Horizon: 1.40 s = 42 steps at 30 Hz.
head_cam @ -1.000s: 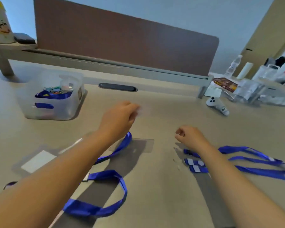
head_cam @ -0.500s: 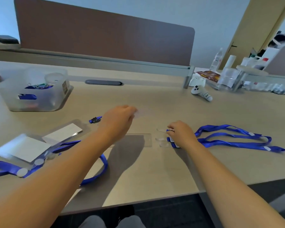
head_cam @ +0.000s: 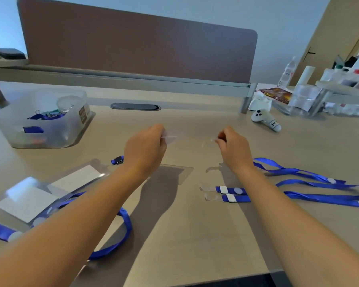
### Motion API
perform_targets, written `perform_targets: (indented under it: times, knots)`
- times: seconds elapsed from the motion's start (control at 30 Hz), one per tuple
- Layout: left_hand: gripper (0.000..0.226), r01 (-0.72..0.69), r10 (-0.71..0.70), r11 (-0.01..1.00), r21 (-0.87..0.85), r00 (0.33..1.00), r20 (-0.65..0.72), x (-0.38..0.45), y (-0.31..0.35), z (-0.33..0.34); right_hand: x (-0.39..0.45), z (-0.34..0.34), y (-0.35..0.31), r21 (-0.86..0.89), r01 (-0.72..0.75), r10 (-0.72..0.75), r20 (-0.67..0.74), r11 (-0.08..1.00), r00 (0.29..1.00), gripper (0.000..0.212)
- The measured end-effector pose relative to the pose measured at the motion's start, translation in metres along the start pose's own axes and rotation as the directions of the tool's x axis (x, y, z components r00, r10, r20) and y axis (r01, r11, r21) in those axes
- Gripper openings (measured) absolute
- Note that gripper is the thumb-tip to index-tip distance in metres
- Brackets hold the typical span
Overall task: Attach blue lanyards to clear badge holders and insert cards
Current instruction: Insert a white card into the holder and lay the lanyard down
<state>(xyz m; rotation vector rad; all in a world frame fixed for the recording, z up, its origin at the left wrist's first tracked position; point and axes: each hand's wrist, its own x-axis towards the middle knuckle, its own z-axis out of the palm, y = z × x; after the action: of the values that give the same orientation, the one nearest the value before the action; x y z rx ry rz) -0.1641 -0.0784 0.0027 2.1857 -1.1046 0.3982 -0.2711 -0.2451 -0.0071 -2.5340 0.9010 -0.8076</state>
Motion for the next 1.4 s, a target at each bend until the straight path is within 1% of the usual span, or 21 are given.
perform_targets:
  times: [0.03, 0.1, 0.2, 0.27, 0.33, 0.4, 0.47, 0.53, 0.67, 0.8, 0.9, 0.97, 1.17, 1.4]
  knots:
    - [0.019, 0.016, -0.016, 1.0, -0.025, 1.0, -0.014, 0.002, 0.0, -0.003, 0.005, -0.004, -0.006, 0.024, 0.04, -0.038, -0.055, 0.999, 0.998, 0.019]
    - [0.016, 0.087, -0.094, 0.986, -0.14, 0.995, -0.044, 0.005, 0.0, -0.01, 0.012, -0.01, -0.023, 0.104, 0.105, -0.09, -0.14, 0.989, 0.986, 0.017]
    - [0.009, 0.246, -0.272, 0.91, -0.334, 0.962, -0.034, 0.015, -0.003, -0.02, 0.019, -0.013, -0.054, 0.215, 0.18, -0.142, -0.183, 0.96, 0.973, 0.016]
    - [0.004, 0.321, -0.361, 0.817, -0.478, 0.933, 0.009, 0.02, -0.004, -0.028, 0.02, -0.013, -0.074, 0.278, 0.224, -0.179, -0.179, 0.934, 0.967, 0.016]
    - [0.004, 0.381, -0.43, 0.69, -0.615, 0.9, 0.075, 0.022, -0.005, -0.036, 0.019, -0.012, -0.091, 0.348, 0.24, -0.2, -0.146, 0.906, 0.969, 0.019]
    - [0.005, 0.419, -0.469, 0.593, -0.687, 0.874, 0.129, 0.021, -0.003, -0.045, 0.018, -0.01, -0.103, 0.369, 0.241, -0.218, -0.102, 0.898, 0.971, 0.023]
    - [0.018, 0.426, -0.475, 0.545, -0.722, 0.867, 0.154, 0.019, -0.002, -0.054, 0.016, -0.008, -0.114, 0.364, 0.236, -0.225, -0.073, 0.901, 0.972, 0.027]
    - [0.027, 0.412, -0.452, 0.531, -0.741, 0.877, 0.163, 0.017, -0.002, -0.061, 0.014, -0.005, -0.123, 0.379, 0.203, -0.204, -0.039, 0.903, 0.978, 0.028]
    - [0.033, 0.402, -0.404, 0.573, -0.714, 0.897, 0.18, 0.013, -0.007, -0.065, 0.012, 0.002, -0.136, 0.434, 0.089, -0.148, 0.103, 0.897, 0.984, 0.029]
    - [0.035, 0.389, -0.385, 0.683, -0.618, 0.911, 0.148, 0.01, -0.012, -0.062, 0.008, 0.001, -0.14, 0.497, -0.018, -0.132, 0.264, 0.867, 0.955, 0.026]
    - [0.035, 0.355, -0.366, 0.748, -0.561, 0.926, 0.098, 0.008, -0.016, -0.059, 0.006, -0.001, -0.142, 0.502, -0.073, -0.122, 0.346, 0.862, 0.93, 0.033]
    - [0.035, 0.323, -0.338, 0.796, -0.512, 0.939, 0.066, 0.007, -0.019, -0.057, 0.005, -0.002, -0.142, 0.486, -0.09, -0.114, 0.376, 0.87, 0.92, 0.034]
    - [0.037, 0.275, -0.313, 0.844, -0.46, 0.95, -0.006, 0.005, -0.019, -0.059, 0.005, 0.0, -0.145, 0.484, -0.13, -0.086, 0.399, 0.865, 0.913, 0.033]
    - [0.038, 0.177, -0.197, 0.948, -0.264, 0.979, -0.052, 0.0, -0.024, -0.059, 0.004, -0.001, -0.147, 0.512, -0.178, -0.056, 0.41, 0.84, 0.91, 0.029]
